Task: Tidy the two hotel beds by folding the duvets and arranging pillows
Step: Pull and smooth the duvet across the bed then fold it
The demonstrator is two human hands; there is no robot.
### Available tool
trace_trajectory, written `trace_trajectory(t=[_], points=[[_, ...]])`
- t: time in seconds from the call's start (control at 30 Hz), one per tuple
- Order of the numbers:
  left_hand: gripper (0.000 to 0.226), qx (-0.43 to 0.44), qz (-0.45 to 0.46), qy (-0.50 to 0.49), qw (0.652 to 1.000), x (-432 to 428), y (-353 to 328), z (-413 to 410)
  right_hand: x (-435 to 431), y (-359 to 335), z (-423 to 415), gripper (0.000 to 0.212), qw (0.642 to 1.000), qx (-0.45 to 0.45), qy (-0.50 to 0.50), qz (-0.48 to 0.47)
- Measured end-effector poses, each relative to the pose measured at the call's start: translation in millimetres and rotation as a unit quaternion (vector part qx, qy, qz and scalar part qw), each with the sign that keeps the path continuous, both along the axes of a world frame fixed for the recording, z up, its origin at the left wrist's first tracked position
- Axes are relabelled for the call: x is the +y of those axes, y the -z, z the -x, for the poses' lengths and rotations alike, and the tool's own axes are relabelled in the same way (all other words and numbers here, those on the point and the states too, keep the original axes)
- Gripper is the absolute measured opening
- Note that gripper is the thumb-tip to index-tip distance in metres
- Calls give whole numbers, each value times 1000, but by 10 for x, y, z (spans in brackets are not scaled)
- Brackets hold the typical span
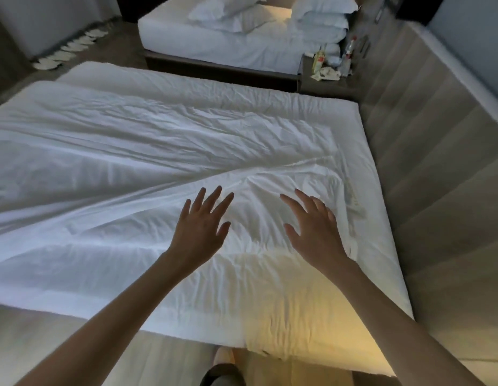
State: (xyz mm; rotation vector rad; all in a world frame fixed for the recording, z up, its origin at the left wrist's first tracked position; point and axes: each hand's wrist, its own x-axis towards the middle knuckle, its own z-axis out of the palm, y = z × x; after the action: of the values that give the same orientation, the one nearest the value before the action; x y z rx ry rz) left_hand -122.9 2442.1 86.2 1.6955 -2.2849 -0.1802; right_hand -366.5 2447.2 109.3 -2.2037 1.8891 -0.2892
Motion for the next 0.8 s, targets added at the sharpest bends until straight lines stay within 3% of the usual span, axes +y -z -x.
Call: trace_trajectory(t=[0.43,0.8], points=[[61,-48,83,-143,985,1737,-586,-894,1014,-433,-865,58,977,-12,-186,102],[60,-72,94,-233,965,2034,-746,-2559,982,-418,-2711,54,944,-53,-294,142]])
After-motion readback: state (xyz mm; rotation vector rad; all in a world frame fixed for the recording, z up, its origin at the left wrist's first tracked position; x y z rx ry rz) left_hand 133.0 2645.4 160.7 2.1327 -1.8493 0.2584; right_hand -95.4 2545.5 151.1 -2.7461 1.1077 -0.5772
